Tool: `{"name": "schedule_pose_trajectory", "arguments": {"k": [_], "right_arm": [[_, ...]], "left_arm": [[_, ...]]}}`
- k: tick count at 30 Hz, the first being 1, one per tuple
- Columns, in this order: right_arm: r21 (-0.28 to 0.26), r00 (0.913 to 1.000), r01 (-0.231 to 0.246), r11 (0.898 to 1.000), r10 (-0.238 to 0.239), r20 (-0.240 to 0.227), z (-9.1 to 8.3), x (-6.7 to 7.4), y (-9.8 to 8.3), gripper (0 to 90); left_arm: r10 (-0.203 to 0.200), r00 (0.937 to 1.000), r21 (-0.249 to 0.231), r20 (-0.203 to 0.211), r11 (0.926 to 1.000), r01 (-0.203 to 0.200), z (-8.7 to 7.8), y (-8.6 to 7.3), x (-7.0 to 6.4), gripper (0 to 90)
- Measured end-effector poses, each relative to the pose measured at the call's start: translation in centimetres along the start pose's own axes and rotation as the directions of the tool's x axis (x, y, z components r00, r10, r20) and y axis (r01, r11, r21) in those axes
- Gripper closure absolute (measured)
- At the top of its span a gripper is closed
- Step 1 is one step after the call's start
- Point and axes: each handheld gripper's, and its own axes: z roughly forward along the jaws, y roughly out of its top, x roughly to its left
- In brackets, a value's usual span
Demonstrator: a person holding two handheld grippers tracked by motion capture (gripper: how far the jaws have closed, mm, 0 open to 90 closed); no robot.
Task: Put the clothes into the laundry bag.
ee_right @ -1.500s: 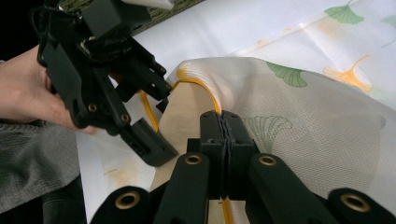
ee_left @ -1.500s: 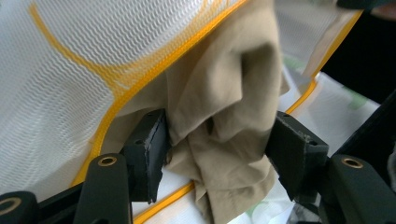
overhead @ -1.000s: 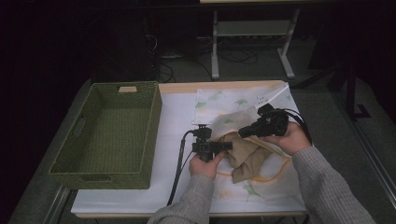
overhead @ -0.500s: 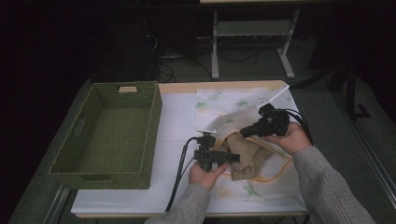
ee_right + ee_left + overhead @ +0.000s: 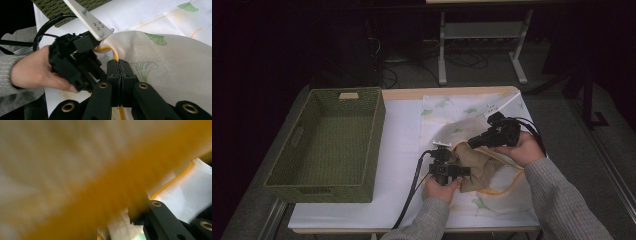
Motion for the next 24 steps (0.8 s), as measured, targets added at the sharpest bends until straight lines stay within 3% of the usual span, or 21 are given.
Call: {"name": "schedule_pose_trajectory", "arguments": {"k": [5,14,24], "right_arm": [[0.012,0.9999,-0.015,1.000,0.015,0.003,0.1,-0.1,-0.1,87.7],[0.007,0.9994,-0.035,0.999,0.035,0.005,0.2,-0.6,-1.4,87.6],[0.017,0.9990,-0.045,0.999,0.045,-0.008,0.4,-0.4,-2.8,87.6]], "left_arm": [[-0.009,0.9999,-0.052,-0.004,0.9986,0.009,0.2,0.3,0.4,72.0],[0.054,0.9981,-0.011,0.029,0.9985,-0.053,-2.3,-1.1,-0.3,64.2],[0.057,0.9974,0.017,0.043,0.9982,-0.058,-5.7,-2.8,0.8,60.9]]}}
